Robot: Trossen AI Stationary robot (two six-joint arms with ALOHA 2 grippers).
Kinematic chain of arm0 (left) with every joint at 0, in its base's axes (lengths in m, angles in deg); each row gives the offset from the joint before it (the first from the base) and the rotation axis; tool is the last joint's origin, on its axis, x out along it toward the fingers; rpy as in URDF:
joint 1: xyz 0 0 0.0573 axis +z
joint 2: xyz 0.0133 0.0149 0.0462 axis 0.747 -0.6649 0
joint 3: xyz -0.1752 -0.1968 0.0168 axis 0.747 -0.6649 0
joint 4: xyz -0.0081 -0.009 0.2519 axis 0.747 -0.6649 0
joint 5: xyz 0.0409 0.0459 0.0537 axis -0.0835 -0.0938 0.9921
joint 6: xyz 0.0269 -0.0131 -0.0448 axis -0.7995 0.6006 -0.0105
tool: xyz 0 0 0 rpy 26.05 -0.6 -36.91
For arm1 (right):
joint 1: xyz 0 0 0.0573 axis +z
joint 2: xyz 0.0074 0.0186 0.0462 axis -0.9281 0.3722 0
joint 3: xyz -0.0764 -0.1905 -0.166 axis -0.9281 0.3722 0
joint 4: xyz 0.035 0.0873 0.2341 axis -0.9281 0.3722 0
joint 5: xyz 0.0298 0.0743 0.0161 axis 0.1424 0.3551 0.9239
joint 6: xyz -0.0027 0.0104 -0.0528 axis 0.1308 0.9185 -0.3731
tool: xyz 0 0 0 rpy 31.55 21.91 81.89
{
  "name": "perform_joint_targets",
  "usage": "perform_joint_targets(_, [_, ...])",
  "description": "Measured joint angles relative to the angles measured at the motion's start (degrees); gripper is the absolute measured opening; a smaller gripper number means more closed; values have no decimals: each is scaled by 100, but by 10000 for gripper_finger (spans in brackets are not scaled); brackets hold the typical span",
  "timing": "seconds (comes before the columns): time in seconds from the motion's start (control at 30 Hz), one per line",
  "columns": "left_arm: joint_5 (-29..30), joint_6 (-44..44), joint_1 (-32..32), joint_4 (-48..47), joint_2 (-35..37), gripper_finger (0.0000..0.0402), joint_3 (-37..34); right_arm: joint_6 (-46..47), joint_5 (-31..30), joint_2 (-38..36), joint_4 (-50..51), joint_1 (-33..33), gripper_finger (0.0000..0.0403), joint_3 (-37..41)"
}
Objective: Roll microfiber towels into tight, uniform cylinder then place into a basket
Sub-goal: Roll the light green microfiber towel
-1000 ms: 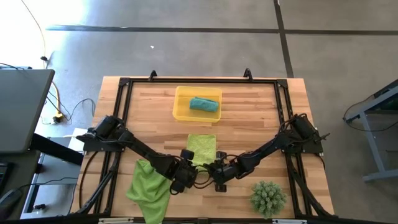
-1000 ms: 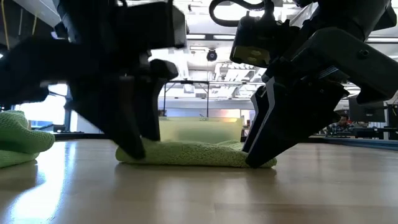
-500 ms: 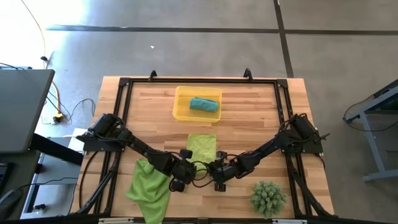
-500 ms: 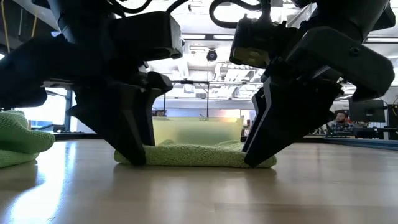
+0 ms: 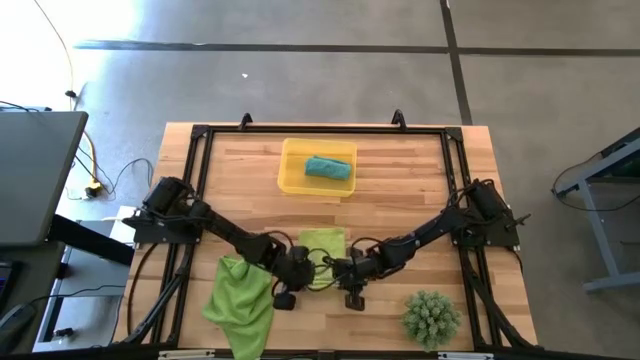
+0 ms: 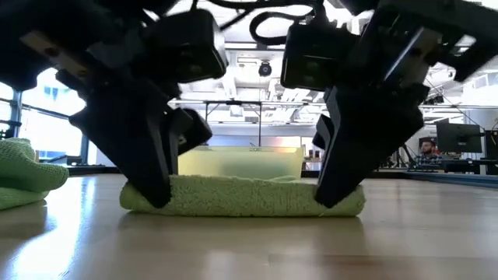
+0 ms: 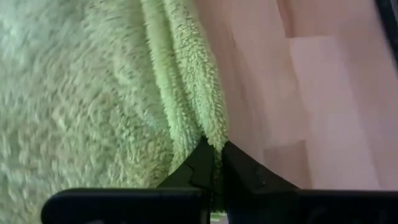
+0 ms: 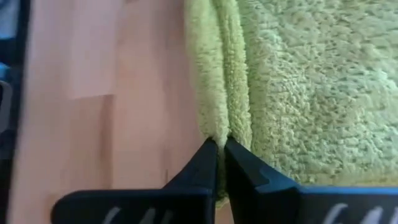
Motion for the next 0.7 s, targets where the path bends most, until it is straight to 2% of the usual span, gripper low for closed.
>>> perform_joint_targets(0.2, [-605,1009,319,228,248,9,-259,212,1190,-62,-535,-296,3,9])
perform_joint_targets(0.33, [-893,1504,523,217,247,10,-259,650,1719,-65,-558,-501,2,9])
perform_joint_targets(0.57, [-1258,2042,858,224,247,10,-257,1384,2056,-81,-232,-785,2,8])
perform_joint_targets(0.7, [-1294,2200,1006,173,249,10,-253,1412,2057,-86,6,-918,2,0])
